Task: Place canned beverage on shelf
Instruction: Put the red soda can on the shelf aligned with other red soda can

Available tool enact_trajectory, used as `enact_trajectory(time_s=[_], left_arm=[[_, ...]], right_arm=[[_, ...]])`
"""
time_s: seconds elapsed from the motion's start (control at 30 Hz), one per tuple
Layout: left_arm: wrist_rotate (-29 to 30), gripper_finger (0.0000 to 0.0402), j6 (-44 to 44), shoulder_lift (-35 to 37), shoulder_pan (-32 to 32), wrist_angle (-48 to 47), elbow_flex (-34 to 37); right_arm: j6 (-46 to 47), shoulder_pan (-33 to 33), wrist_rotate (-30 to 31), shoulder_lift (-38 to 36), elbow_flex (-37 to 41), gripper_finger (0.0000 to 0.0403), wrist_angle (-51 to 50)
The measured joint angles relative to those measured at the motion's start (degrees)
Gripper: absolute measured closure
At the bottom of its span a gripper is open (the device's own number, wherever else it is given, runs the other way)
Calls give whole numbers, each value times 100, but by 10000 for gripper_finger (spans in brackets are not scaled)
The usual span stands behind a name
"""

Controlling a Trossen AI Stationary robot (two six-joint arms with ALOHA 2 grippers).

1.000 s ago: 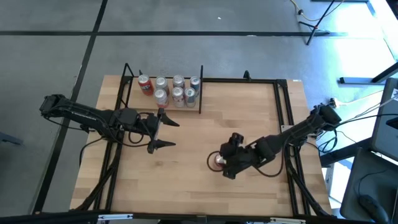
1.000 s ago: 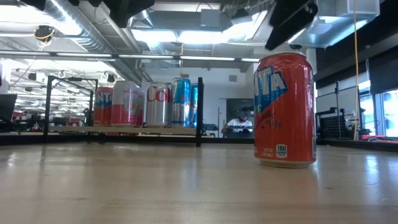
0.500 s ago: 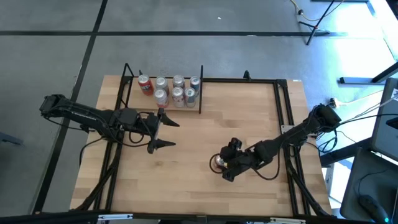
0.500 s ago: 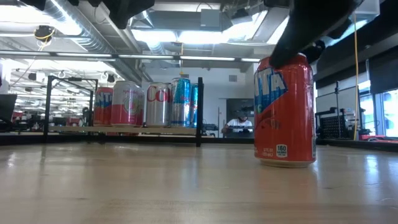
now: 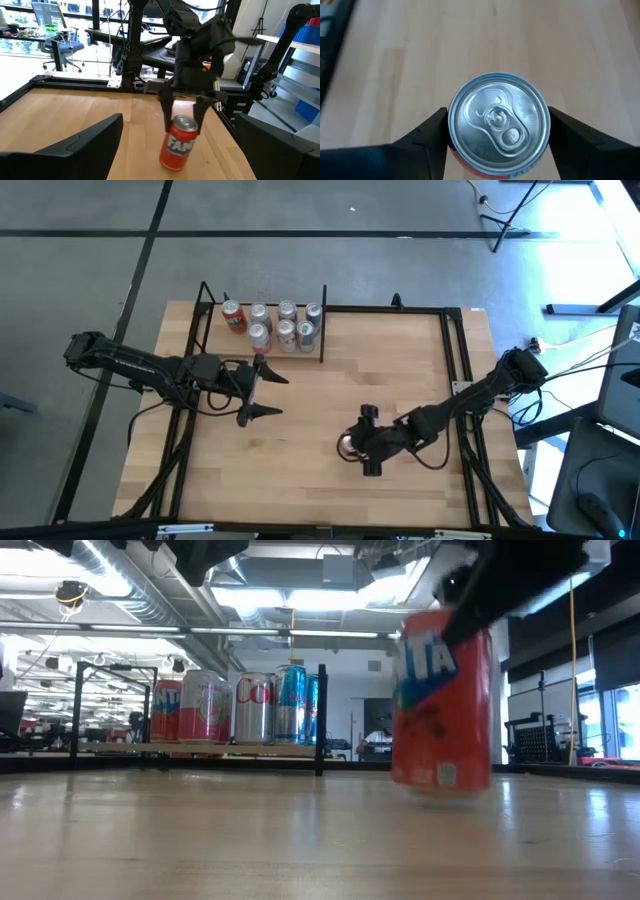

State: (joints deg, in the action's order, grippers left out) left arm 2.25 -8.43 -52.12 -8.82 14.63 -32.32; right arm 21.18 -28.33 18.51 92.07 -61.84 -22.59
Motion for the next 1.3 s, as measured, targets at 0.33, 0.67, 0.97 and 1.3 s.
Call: enact_trajectory(time_s=[0.33, 0.67, 0.97, 1.3], left_arm=[[1, 35, 23, 0, 0, 0, 0], [-31, 35, 138, 0, 0, -48, -7], [21, 35, -20, 0, -19, 78, -7], [1036, 35, -358, -931, -566, 651, -7]], right_arm=[[-1815, 812, -1795, 22, -300, 156, 804], [-2664, 1348, -2811, 590, -317, 156, 826], [-2740, 1335, -2665, 583, -298, 34, 632], [-2410, 1246, -2731, -603, -203, 50, -573]])
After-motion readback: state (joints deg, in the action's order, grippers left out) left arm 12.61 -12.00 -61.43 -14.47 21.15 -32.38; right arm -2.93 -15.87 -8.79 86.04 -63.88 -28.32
